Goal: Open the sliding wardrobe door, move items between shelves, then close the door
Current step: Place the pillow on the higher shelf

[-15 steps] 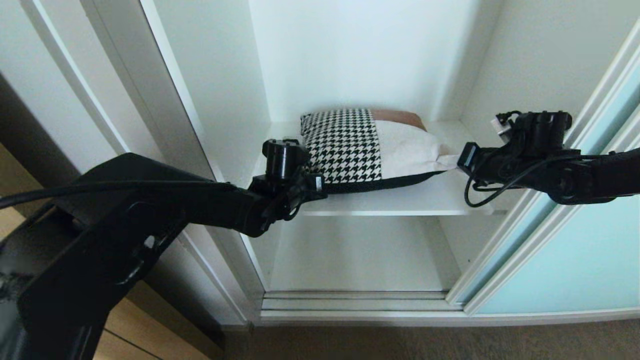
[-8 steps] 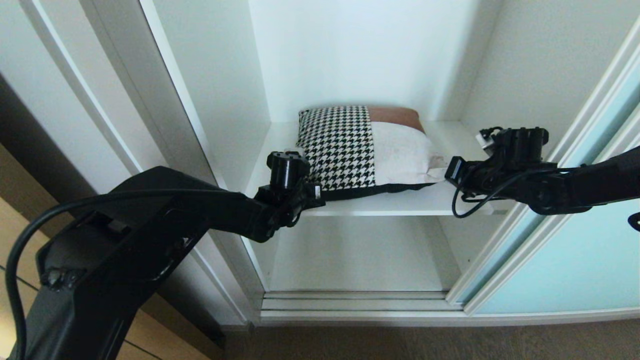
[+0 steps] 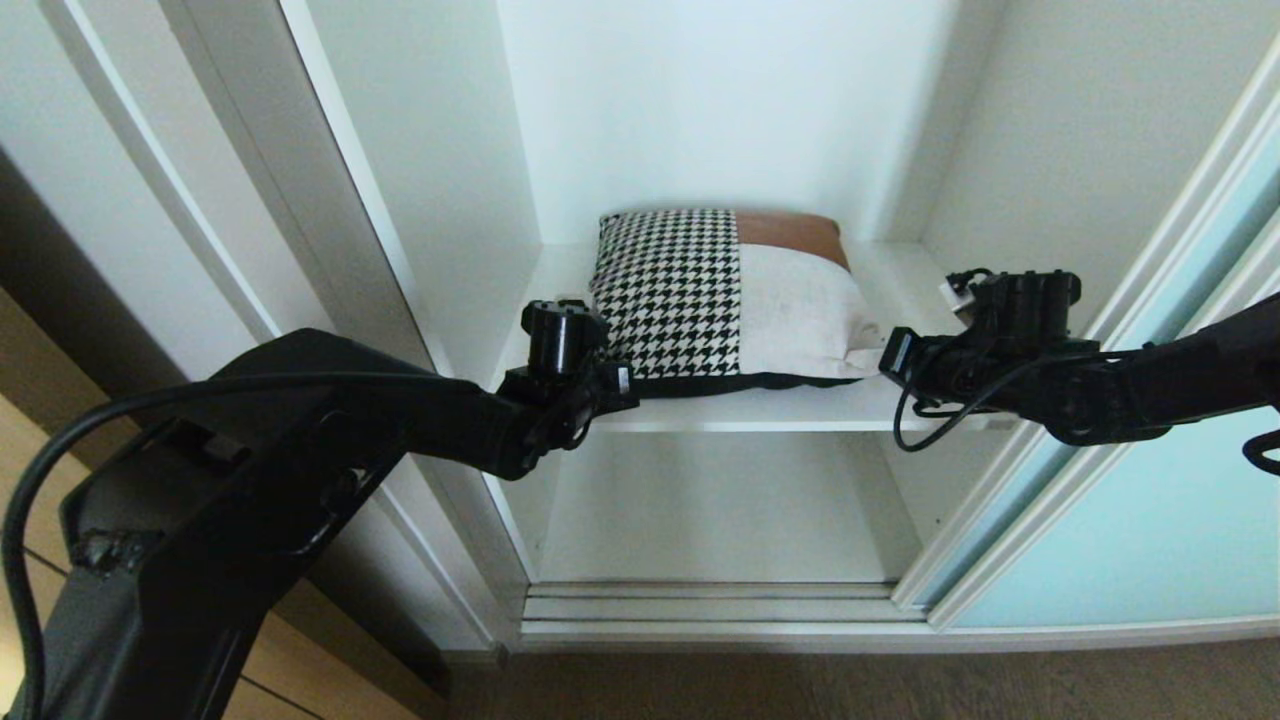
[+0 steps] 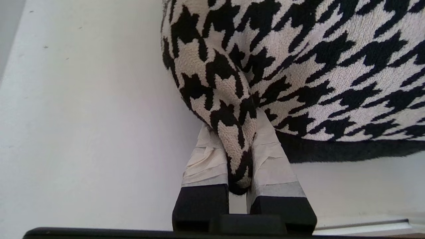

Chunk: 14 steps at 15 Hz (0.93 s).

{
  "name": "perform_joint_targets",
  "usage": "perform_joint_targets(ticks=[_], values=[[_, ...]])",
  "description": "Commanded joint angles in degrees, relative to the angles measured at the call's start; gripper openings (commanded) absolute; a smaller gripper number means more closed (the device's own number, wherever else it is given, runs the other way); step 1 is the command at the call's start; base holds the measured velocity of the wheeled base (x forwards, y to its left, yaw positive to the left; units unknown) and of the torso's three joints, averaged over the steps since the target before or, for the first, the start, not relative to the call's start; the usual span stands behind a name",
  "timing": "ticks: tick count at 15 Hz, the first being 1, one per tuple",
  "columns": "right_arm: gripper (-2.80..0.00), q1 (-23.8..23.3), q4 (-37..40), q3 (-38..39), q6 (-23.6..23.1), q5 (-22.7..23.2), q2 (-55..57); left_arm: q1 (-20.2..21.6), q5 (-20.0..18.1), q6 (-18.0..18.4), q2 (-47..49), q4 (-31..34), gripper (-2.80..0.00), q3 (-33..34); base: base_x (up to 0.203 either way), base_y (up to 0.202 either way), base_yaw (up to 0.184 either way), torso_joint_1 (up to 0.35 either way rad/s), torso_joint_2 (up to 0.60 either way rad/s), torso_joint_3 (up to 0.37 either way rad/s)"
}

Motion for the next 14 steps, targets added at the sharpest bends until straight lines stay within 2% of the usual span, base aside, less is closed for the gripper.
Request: perform_joint_targets(ticks=[1,4,6,7,14], values=[[-2.80,0.05,-0.14,1.29,0.06,0.25,-1.75,-0.09,0.10,-0.21,-2.25,-0.36,-2.80,1.86,0.000,0.000,0.000,0.000,0.00,0.000],[-2.80,-0.04,-1.19,2.31,0.18,0.27,-2.40,-0.70,0.15,-0.06,-4.18,-3.04,-2.80,5.65,0.000,0.000,0.000,0.000,0.00,0.000],[-2.80,-0.12,-1.63,2.58,0.10,0.26,-2.35,-0.76,0.15,0.14,-3.86,-2.60,-2.80,5.10,0.000,0.000,0.000,0.000,0.00,0.000],[-2.80,-0.18,-1.69,2.64,0.10,0.26,-2.55,-0.76,0.15,0.36,-3.83,-2.52,0.00,5.06,0.000,0.000,0.000,0.000,0.00,0.000],[-2.80,-0.39,-3.56,4.25,0.10,0.44,-3.48,-1.27,0.26,0.14,-5.23,-7.89,0.00,5.78,0.000,0.000,0.000,0.000,0.00,0.000]])
